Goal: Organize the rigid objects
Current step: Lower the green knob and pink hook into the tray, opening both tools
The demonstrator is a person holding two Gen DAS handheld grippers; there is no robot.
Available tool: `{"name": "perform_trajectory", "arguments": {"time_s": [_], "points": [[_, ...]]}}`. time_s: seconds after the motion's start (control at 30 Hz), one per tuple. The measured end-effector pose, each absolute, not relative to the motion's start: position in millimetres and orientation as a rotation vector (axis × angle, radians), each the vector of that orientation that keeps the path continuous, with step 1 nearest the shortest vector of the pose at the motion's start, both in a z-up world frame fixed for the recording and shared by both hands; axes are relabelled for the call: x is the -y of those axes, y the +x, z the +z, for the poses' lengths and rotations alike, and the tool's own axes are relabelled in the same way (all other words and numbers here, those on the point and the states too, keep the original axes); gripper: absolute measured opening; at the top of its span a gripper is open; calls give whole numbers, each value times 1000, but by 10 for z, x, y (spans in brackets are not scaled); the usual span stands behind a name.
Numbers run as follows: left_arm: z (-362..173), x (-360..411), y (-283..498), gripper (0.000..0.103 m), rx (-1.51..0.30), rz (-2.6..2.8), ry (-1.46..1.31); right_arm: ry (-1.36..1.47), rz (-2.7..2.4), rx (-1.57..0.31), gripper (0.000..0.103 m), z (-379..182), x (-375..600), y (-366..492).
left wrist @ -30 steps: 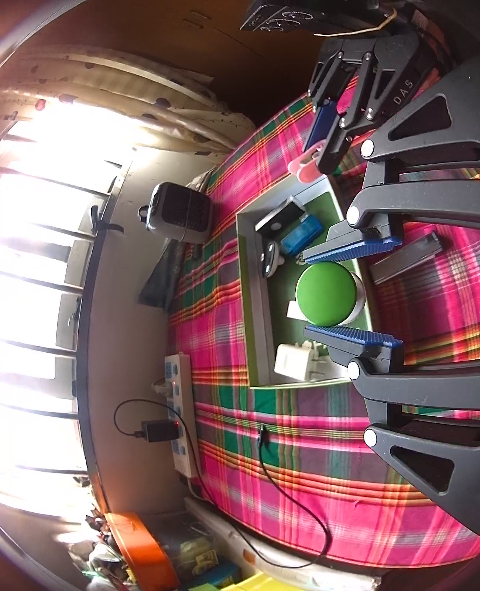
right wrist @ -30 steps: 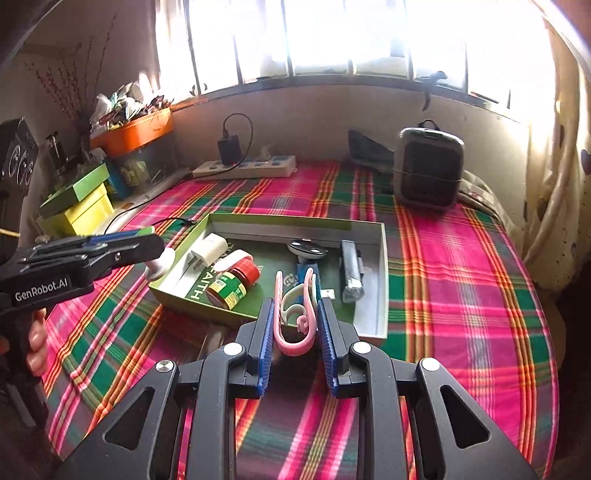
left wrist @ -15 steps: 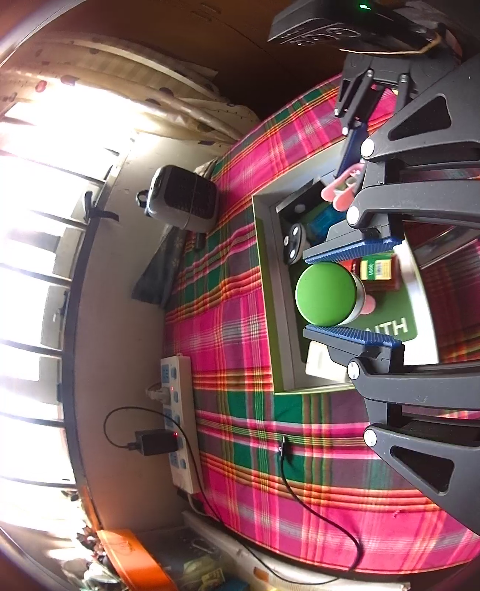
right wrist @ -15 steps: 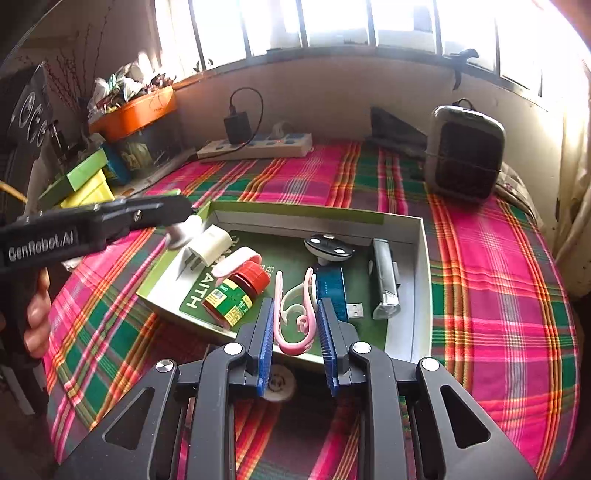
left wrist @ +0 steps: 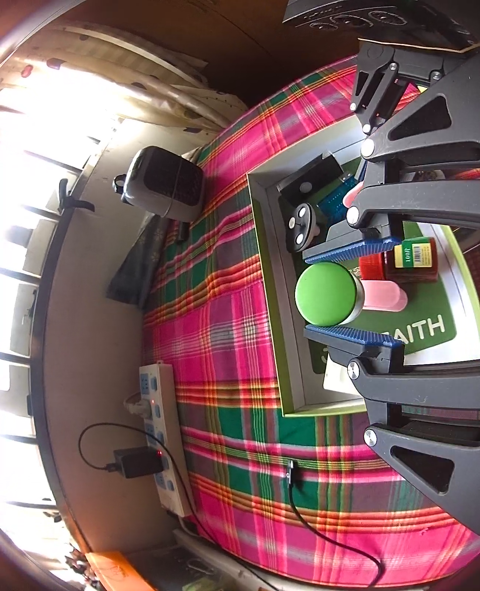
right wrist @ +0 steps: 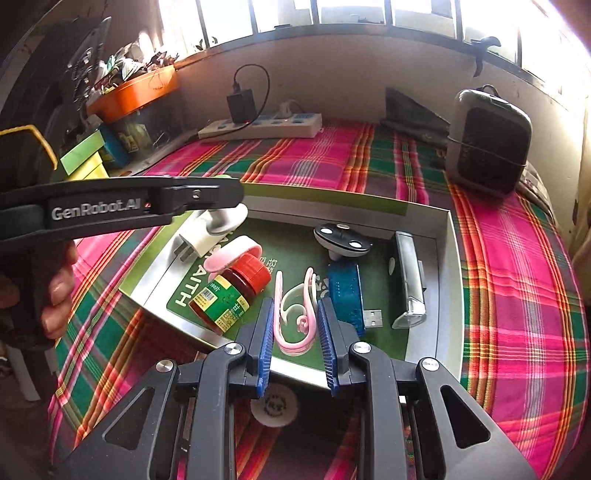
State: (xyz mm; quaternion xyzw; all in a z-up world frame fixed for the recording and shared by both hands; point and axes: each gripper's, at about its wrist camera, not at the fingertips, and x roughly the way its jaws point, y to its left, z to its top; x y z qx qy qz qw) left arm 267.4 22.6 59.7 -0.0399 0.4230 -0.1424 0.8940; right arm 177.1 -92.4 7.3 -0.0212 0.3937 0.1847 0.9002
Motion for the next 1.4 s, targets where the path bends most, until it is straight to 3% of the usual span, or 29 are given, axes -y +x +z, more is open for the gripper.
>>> {"name": "perform_trajectory", "arguments": {"time_s": [1.4], "points": [[253, -144, 3007, 33, -960, -275, -71, -92, 358, -829, 24, -29, 839, 1855]]}}
